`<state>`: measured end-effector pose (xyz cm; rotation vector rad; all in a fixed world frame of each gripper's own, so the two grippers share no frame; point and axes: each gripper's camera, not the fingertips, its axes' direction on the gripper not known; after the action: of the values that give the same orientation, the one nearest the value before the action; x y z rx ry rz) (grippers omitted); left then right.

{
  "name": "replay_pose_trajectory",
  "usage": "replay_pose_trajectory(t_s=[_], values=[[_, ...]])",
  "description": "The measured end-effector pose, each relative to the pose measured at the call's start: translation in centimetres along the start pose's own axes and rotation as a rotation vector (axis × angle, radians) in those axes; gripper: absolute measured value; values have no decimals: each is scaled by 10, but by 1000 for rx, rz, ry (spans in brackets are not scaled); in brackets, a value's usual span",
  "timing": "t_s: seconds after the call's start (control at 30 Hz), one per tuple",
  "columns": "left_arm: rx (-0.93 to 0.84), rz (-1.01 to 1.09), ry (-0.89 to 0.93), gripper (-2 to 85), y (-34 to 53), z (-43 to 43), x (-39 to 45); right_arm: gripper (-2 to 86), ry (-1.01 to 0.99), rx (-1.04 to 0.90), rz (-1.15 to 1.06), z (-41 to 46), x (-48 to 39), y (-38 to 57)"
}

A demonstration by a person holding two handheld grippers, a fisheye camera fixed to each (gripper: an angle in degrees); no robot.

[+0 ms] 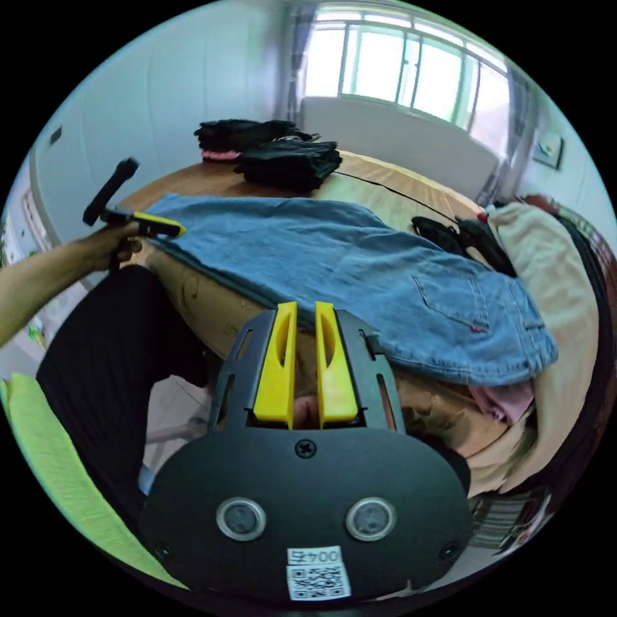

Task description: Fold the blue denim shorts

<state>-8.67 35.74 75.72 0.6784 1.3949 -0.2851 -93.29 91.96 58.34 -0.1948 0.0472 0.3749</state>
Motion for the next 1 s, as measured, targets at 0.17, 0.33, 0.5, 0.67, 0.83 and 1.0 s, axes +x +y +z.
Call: replay_pose_trajectory(t_s=[0.17,0.33,0.5,0.67,0.83,1.0], values=[[0,46,-63,1,-3,14,35,65,111,-52,-323,3,-77,-37],[3,54,-90,1,-5,22,55,64,202,-119,-587,3,-132,-71],[16,82,-149,1,-5,26,75,59,240,-164,-762,-2,-187,-99],[40,19,-101,1,-3,25,64,55,251,-166,-829,-7,-231,-121],[63,-153,16,1,3,22,21,48,324,-161,-878,-7,-265,-137],[84,-254,88,1,11,19,-7,56,299,-171,-911,-12,-291,-151]])
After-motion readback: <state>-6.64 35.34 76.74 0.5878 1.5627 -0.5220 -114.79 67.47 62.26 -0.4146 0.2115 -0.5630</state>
